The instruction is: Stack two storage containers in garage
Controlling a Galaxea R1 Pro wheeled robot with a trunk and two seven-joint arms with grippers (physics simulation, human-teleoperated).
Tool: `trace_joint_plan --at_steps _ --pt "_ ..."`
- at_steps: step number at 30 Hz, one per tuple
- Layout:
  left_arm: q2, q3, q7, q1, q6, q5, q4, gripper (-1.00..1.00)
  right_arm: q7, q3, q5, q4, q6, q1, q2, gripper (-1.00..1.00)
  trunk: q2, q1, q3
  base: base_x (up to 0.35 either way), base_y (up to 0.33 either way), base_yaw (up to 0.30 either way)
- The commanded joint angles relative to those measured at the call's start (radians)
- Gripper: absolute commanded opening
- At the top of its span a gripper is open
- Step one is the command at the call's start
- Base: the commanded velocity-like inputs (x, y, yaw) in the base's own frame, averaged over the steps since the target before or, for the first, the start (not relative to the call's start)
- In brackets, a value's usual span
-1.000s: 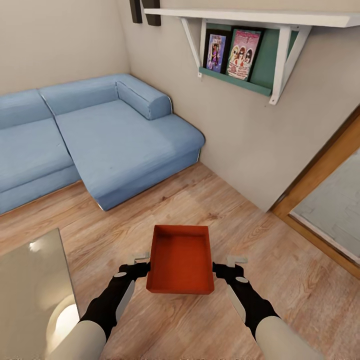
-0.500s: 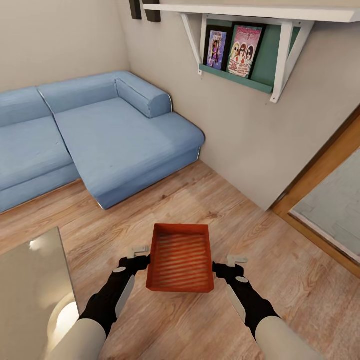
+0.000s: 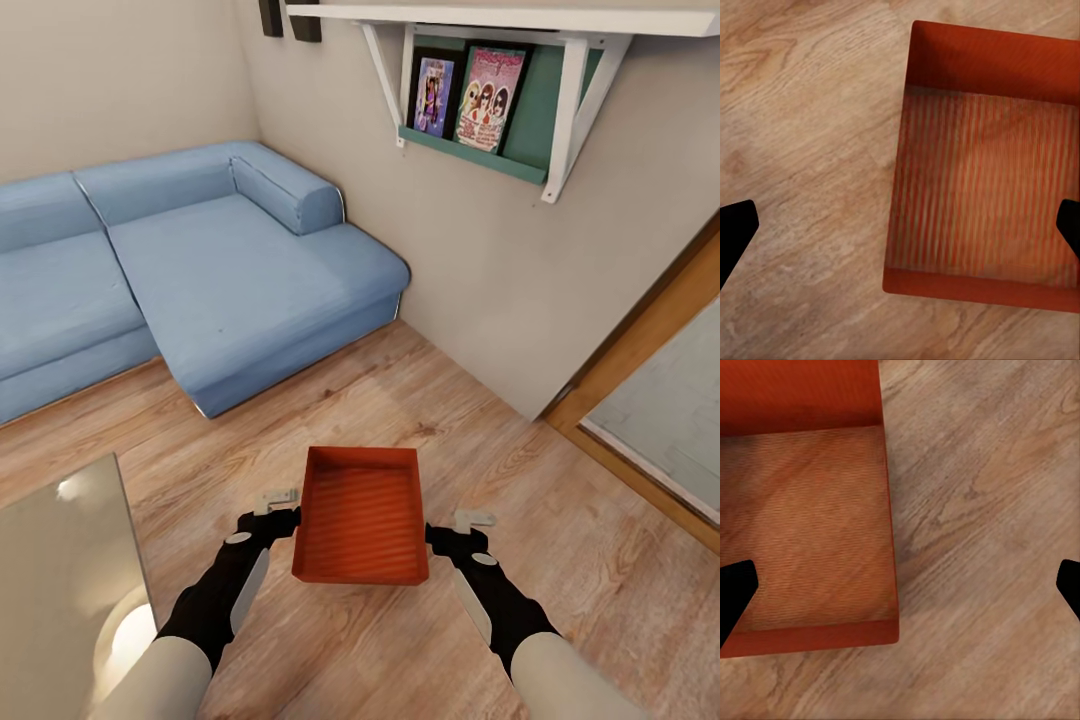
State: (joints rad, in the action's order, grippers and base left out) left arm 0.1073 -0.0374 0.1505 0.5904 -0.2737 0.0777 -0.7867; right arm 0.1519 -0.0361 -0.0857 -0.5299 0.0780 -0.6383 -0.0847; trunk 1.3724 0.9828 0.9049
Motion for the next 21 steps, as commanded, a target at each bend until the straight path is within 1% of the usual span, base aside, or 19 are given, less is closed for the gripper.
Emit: trace_joint_plan --at_steps 1,21 --pt "-0.001 -0.004 0.008 0.0 -0.005 0.008 -0.001 1.0 0.006 -0.004 -0.009 -0.002 0.004 0.0 0.0 1.0 0.008 0.004 0.004 0.0 0.0 0.0" --pt "-0.004 -0.001 0.009 0.0 -0.006 0.01 0.001 1.0 0.008 -0.008 -0.006 -0.002 -0.003 0.0 0.0 1.0 0.148 0.081 0.067 0.0 0.0 0.0"
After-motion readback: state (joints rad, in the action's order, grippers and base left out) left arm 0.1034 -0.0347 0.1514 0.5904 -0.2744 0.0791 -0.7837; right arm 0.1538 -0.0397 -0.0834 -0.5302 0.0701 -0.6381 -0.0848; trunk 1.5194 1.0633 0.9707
